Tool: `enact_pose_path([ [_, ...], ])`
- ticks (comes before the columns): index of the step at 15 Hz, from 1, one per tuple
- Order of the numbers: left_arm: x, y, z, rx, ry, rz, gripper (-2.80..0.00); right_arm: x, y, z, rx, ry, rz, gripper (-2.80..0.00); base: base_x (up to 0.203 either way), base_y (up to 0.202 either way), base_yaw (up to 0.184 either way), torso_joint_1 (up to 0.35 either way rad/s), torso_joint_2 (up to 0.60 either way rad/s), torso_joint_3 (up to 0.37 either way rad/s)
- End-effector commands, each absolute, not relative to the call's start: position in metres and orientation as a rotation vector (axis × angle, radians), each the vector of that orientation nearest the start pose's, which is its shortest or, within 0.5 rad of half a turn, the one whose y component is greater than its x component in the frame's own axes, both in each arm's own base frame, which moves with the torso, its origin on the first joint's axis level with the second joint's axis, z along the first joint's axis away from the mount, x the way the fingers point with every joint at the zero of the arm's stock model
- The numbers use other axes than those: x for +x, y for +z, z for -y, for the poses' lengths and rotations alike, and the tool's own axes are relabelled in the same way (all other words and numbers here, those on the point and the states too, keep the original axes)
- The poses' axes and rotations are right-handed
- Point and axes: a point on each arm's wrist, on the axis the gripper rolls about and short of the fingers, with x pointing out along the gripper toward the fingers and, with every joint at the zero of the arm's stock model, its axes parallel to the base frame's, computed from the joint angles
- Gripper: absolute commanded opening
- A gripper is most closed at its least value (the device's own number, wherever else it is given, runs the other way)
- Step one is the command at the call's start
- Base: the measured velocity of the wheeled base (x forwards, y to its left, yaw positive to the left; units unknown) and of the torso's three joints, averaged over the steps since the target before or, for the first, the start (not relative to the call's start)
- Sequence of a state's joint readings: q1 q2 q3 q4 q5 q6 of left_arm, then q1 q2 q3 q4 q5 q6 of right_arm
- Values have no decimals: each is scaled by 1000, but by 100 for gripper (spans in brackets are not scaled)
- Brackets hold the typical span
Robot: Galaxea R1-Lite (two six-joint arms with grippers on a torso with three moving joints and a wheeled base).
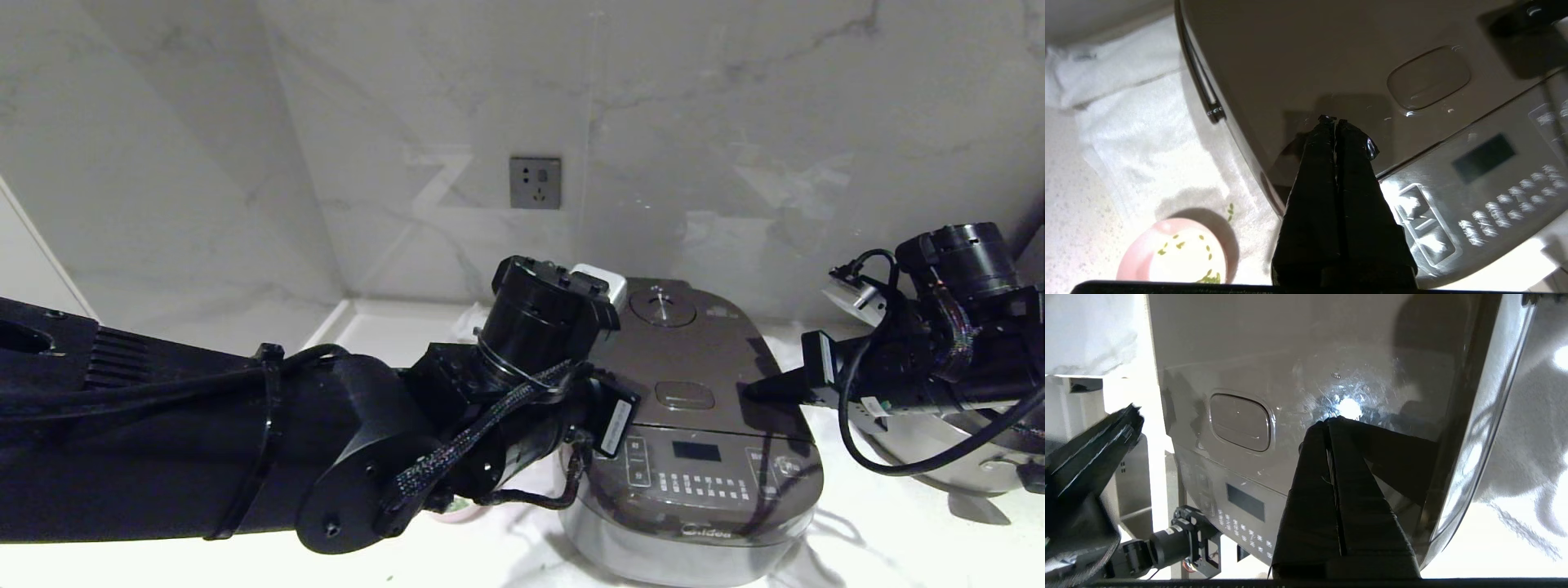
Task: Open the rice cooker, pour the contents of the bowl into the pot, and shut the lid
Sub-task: Close the rice cooker
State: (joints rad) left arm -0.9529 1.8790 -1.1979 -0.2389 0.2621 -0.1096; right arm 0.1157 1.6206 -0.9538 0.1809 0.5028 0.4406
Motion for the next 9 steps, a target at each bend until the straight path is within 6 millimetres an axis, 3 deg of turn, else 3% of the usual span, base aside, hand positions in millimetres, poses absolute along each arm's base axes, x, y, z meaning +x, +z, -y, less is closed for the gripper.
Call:
enact_pose_path([
  [1, 211, 202, 293, 136, -672, -378, -280, 263, 169, -42, 573, 377, -997, -280, 0, 0, 0, 0, 0, 0],
  [7, 221, 180, 309, 170, -664, -417, -280, 261, 168, -42, 573, 375, -1001, -280, 0, 0, 0, 0, 0, 0],
  [9, 221, 182, 310, 161, -661, -413, -280, 262, 167, -42, 575, 375, -1006, -280, 0, 0, 0, 0, 0, 0],
])
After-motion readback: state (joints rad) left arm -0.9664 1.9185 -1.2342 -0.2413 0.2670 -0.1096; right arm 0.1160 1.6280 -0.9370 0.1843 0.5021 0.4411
